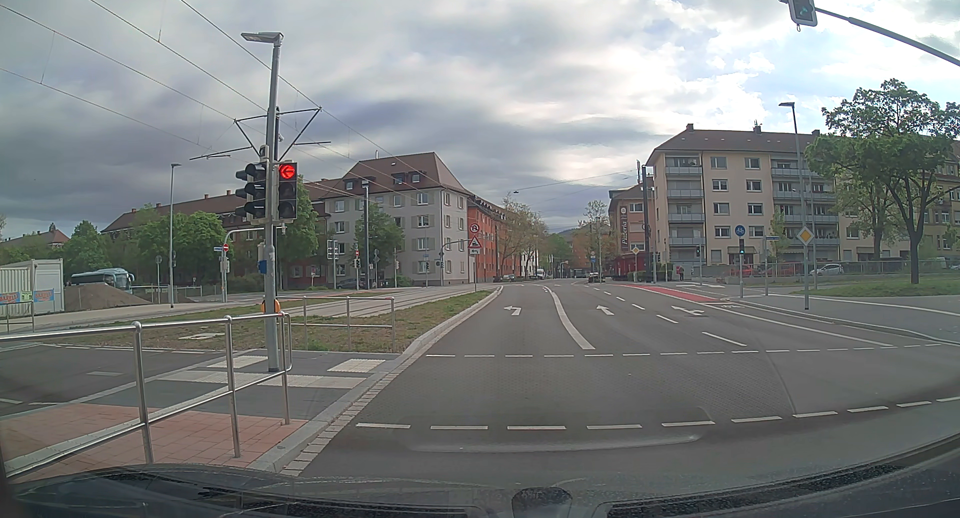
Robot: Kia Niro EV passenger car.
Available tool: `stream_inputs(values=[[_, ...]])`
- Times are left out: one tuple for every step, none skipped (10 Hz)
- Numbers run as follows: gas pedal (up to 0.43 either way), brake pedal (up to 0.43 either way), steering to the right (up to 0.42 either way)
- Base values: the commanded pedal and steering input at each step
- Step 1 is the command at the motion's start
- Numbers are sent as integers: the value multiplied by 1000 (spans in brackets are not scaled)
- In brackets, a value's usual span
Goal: Follow the waypoints while adhering to traffic rules and regulations
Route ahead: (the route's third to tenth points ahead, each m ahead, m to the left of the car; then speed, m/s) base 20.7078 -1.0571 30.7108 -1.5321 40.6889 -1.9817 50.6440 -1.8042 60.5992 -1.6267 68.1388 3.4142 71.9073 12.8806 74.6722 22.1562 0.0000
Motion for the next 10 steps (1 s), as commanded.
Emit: stream_inputs(values=[[0, 250, 11], [0, 250, 11], [0, 250, 11], [0, 250, 10], [0, 250, 10], [0, 250, 11], [0, 250, 10], [0, 250, 11], [0, 250, 10], [0, 250, 10]])
